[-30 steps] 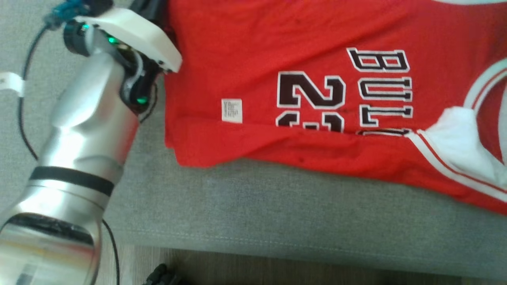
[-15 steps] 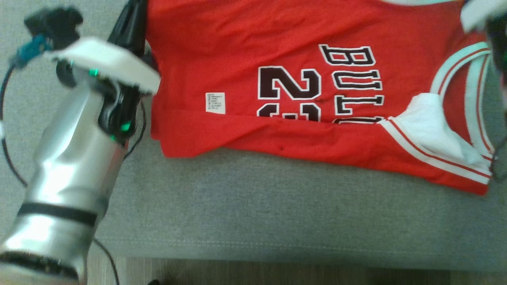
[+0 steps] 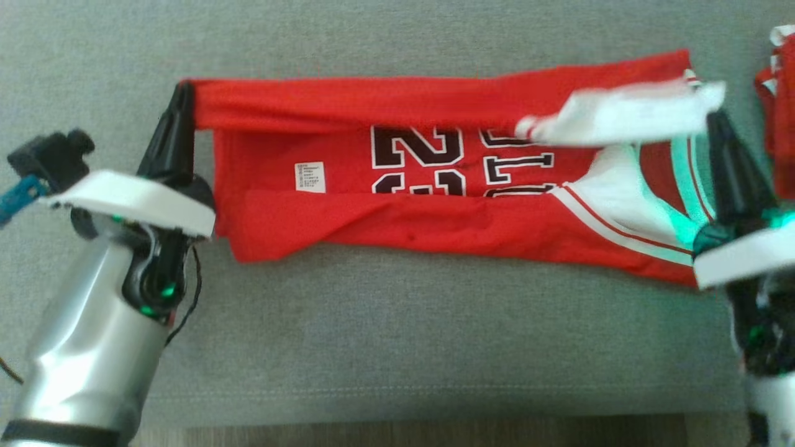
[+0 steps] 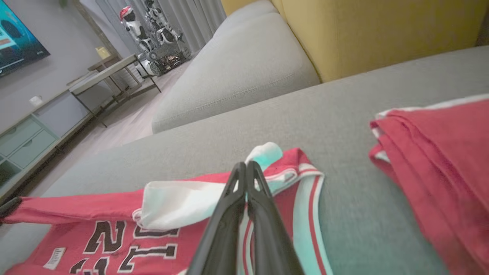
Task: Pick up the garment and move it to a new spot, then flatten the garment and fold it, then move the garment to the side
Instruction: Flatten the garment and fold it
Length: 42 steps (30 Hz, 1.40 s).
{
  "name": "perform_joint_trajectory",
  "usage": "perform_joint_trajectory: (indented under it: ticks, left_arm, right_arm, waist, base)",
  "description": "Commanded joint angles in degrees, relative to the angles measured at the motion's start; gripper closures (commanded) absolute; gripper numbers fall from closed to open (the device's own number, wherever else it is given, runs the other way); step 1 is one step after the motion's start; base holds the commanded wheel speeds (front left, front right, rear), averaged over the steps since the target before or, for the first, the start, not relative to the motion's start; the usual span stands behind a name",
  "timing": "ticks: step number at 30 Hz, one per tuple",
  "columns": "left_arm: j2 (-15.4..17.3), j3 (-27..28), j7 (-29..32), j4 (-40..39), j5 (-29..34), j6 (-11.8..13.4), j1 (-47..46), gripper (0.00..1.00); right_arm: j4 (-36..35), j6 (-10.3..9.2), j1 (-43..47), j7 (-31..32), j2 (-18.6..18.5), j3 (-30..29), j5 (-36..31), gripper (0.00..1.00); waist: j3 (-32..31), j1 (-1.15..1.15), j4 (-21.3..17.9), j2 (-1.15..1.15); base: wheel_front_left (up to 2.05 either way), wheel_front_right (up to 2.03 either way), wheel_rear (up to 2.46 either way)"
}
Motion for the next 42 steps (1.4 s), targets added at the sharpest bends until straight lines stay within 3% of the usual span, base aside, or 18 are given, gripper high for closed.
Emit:
perform_joint_trajectory:
  ticks: [1,8,9,10,11,12,13,18,24,31,42]
  left_arm:
    - [2.7,2.6,-0.7,-2.1,0.0,0.6,0.3,1.00]
    - [3.1,1.4,0.0,-3.6,0.6,2.6,4.8,1.00]
    - [3.2,1.1,0.0,-3.2,1.2,3.0,5.2,0.67]
    - [3.4,0.7,-0.1,-2.9,2.0,3.6,5.5,0.00]
    - [3.3,0.4,-0.1,-2.7,2.8,4.1,5.8,0.00]
    - [3.3,0.2,-0.2,-2.6,3.7,4.6,6.2,0.00]
    - [3.4,-0.1,-0.3,-2.5,5.1,5.4,6.6,0.00]
    - [2.1,3.0,-0.7,-6.4,12.7,9.7,9.7,0.00]
    - [-0.8,9.0,-0.7,-15.5,24.4,13.0,16.7,0.00]
    - [-2.8,10.4,-0.7,-20.9,32.6,12.9,23.3,0.00]
    - [-3.3,9.7,-0.7,-20.6,34.9,12.2,28.0,0.00]
  right_arm:
    - [-3.3,0.37,1.3,0.7,0.7,-0.1,-0.4,1.00]
    - [-7.8,0.37,9.8,4.6,7.0,-1.8,-2.6,1.00]
    - [-7.7,0.37,10.4,5.0,7.5,-1.8,-3.3,1.00]
    - [-7.7,0.37,10.9,5.1,7.9,-1.7,-3.8,1.00]
    - [-7.8,0.37,11.2,5.0,8.3,-1.5,-4.3,0.89]
    - [-7.8,0.37,11.6,4.9,8.6,-1.4,-5.2,0.25]
    - [-7.9,0.37,11.9,4.6,8.9,-1.2,-6.2,0.00]
    - [-9.1,0.37,11.9,0.3,9.3,-0.8,-12.9,0.00]
    - [-11.2,0.37,11.5,-4.9,10.1,-0.8,-20.4,0.00]
    - [-10.7,0.37,13.6,-6.3,11.0,-0.9,-25.5,0.00]
    - [-8.5,0.37,16.3,-6.7,11.6,-0.9,-26.6,0.00]
  waist:
    - [-0.4,0.00,-0.4,0.00]
    - [-1.0,0.00,-1.0,0.00]
    - [-1.1,0.00,-1.1,0.00]
    - [-1.2,0.00,-1.2,0.00]
    - [-1.4,0.00,-1.3,0.00]
    - [-1.6,0.00,-1.4,0.00]
    - [-1.8,0.00,-1.5,0.00]
    - [-3.2,0.00,-1.6,0.00]
    - [-6.1,0.00,-1.4,0.00]
    - [-9.8,0.00,-1.2,0.00]
    - [-12.3,0.00,-1.6,0.00]
  base:
    - [0.00,0.00,0.00]
    - [0.00,0.00,0.00]
    - [0.00,0.00,0.00]
    - [0.00,0.00,0.00]
    - [0.00,0.00,0.00]
    - [0.00,0.00,0.00]
    - [0.00,0.00,0.00]
    - [0.00,0.00,0.00]
    - [0.00,0.00,0.00]
    - [0.00,0.00,0.00]
    - [0.00,0.00,0.00]
